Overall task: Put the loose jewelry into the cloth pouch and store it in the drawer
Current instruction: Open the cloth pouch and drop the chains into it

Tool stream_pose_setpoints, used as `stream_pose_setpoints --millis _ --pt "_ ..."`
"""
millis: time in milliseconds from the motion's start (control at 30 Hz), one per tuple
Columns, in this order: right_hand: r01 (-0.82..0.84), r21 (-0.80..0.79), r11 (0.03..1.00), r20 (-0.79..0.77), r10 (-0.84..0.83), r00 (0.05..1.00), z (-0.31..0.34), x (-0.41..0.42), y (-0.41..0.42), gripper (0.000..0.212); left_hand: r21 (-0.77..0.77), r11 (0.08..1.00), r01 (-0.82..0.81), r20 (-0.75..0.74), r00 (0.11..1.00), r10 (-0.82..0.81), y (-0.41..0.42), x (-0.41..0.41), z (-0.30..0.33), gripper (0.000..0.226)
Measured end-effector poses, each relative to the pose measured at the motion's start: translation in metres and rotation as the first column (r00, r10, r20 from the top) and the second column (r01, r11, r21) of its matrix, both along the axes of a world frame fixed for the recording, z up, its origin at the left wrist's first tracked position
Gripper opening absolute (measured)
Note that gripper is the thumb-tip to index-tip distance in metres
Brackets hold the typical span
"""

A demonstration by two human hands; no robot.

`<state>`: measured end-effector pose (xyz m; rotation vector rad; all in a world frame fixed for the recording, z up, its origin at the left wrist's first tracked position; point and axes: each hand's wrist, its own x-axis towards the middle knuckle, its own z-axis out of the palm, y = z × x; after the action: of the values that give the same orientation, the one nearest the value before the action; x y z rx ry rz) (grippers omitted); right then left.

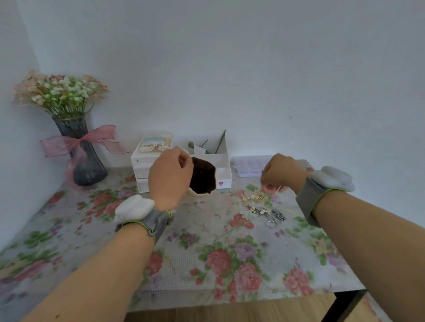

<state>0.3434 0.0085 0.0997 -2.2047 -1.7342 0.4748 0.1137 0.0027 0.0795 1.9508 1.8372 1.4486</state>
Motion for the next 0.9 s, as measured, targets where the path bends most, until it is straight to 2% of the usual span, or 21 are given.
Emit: stream_pose_setpoints --millis 67,133,267,467,533,700,800,900 --pt "0.017 -0.108 0.994 0.024 -0.015 1.0 -0.018 0.015 -0.008 0.016 -0.045 0.999 0.021 0.003 1.0 -0.021 0.002 0.005 -0.002 0.016" --pt "0.008 -0.168 0.986 0.047 0.0 0.999 -0.036 0.026 -0.012 0.016 -0.082 0.996 0.027 0.055 0.998 -0.022 0.006 0.006 -0.004 0.016" --pt "0.008 -0.201 0.98 0.051 0.002 0.999 -0.056 0.04 -0.02 0.029 -0.1 0.994 0.045 0.12 0.992 -0.033 0.012 0.013 -0.009 0.018" --pt "0.001 -0.174 0.985 0.032 0.004 0.999 -0.06 0.043 -0.016 0.023 -0.118 0.99 0.074 0.106 0.992 -0.062 0.015 0.02 -0.012 0.017" --pt "0.011 -0.133 0.991 0.001 -0.011 1.0 -0.06 0.046 -0.015 0.018 -0.119 0.989 0.083 0.106 0.992 -0.071 0.015 0.022 -0.012 0.016" --pt "0.06 0.003 0.998 -0.054 -0.06 0.997 -0.062 0.054 -0.012 0.025 -0.129 0.988 0.085 0.109 0.992 -0.071 0.016 0.024 -0.013 0.016" --pt "0.069 -0.006 0.998 -0.05 -0.07 0.996 -0.064 0.056 -0.009 0.032 -0.138 0.987 0.083 0.112 0.991 -0.068 0.017 0.023 -0.015 0.016" --pt "0.053 -0.042 0.998 -0.019 -0.053 0.998 -0.068 0.055 -0.008 0.029 -0.143 0.987 0.079 0.119 0.991 -0.062 0.018 0.022 -0.016 0.015"
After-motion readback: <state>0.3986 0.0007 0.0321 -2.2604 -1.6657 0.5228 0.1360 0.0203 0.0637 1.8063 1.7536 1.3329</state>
